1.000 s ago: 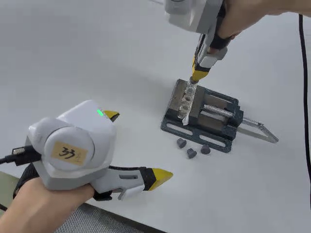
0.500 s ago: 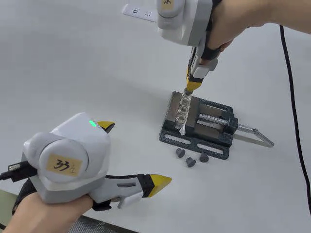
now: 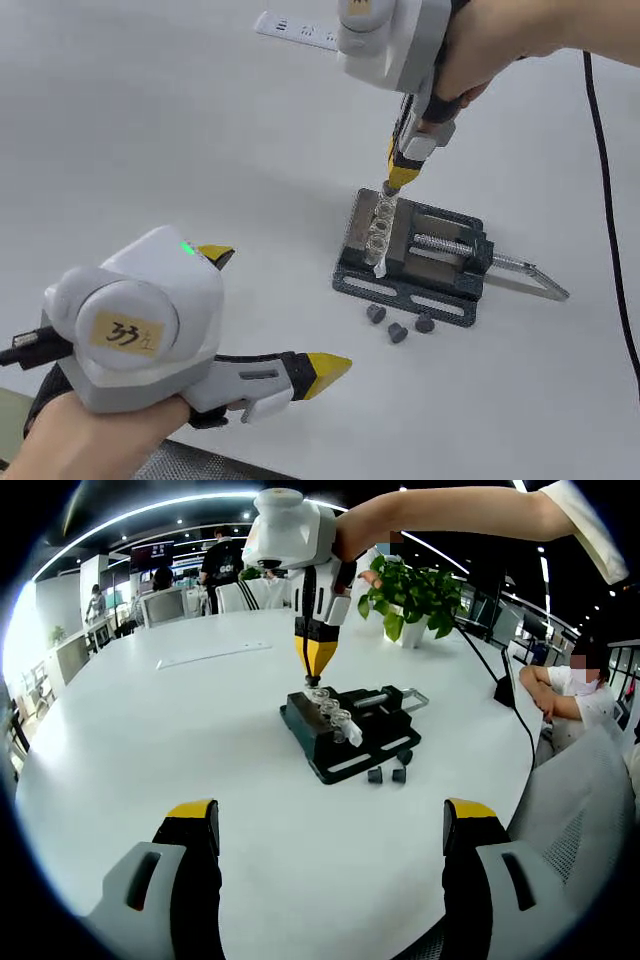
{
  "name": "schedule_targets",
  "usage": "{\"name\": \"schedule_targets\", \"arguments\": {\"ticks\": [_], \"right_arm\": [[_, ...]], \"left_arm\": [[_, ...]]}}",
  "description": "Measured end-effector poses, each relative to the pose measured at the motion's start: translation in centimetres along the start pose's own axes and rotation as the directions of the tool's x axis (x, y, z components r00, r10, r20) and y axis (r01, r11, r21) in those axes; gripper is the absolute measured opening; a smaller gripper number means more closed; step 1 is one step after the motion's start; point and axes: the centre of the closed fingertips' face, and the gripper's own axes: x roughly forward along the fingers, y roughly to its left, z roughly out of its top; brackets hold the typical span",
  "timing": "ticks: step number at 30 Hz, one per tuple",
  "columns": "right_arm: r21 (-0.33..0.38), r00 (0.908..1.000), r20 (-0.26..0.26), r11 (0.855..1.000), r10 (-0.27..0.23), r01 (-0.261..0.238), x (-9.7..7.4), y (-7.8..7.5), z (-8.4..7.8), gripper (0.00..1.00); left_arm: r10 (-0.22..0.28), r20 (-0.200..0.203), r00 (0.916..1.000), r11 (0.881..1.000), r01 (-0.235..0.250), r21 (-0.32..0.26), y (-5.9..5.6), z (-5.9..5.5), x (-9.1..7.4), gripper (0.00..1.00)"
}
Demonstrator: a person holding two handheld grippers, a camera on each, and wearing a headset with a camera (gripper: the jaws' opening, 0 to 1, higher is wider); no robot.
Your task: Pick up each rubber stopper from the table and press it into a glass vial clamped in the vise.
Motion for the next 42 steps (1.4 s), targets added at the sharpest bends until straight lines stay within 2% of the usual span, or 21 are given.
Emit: {"name": "schedule_targets", "arguments": {"ticks": [11, 20, 28, 30, 32, 36, 39, 42], "right_arm": [[-0.013, 1.0000, 0.005, 1.000, -0.001, 0.001, 0.1, -0.1, 0.1, 0.00], [-0.020, 0.9987, 0.051, 1.000, 0.000, 0.001, 0.0, 0.2, 0.1, 0.00], [-0.042, 0.9976, 0.069, 0.999, -0.006, 0.009, -0.2, 0.4, 0.1, 0.00], [-0.047, 0.9973, 0.073, 0.999, 0.010, -0.006, -0.3, 0.7, 0.0, 0.00], [-0.032, 0.9951, 0.099, 0.999, 0.009, -0.006, -0.6, 0.7, 0.4, 0.00], [-0.043, 0.9954, 0.096, 0.999, -0.002, 0.006, -0.7, 0.7, 0.4, 0.00], [-0.043, 0.9960, 0.089, 0.999, 0.010, -0.006, -0.5, 0.9, 0.2, 0.00], [-0.036, 0.9960, 0.089, 0.999, 0.009, -0.006, -0.2, 0.3, 0.1, 0.00]], "left_arm": [[-0.002, -0.003, 1.0000, 1.000, 0.002, -0.004, -0.1, -0.2, 0.0, 0.91], [-0.001, -0.004, 1.0000, 1.000, 0.001, -0.003, 0.0, -0.3, -0.1, 0.91], [-0.003, -0.009, 1.0000, 1.000, 0.003, -0.003, -0.2, -0.6, -0.1, 0.91], [-0.004, -0.011, 0.9999, 1.000, 0.004, -0.004, -0.2, -0.6, 0.0, 0.91], [-0.007, -0.014, 0.9999, 1.000, 0.007, -0.005, -0.2, -0.7, 0.0, 0.91], [-0.009, -0.013, 0.9999, 1.000, 0.009, -0.004, -0.3, -0.7, 0.1, 0.91], [-0.009, -0.011, 0.9999, 1.000, 0.009, -0.005, -0.4, -0.7, 0.1, 0.91], [-0.011, -0.013, 0.9999, 1.000, 0.011, -0.007, -0.4, -0.8, 0.2, 0.91]]}}
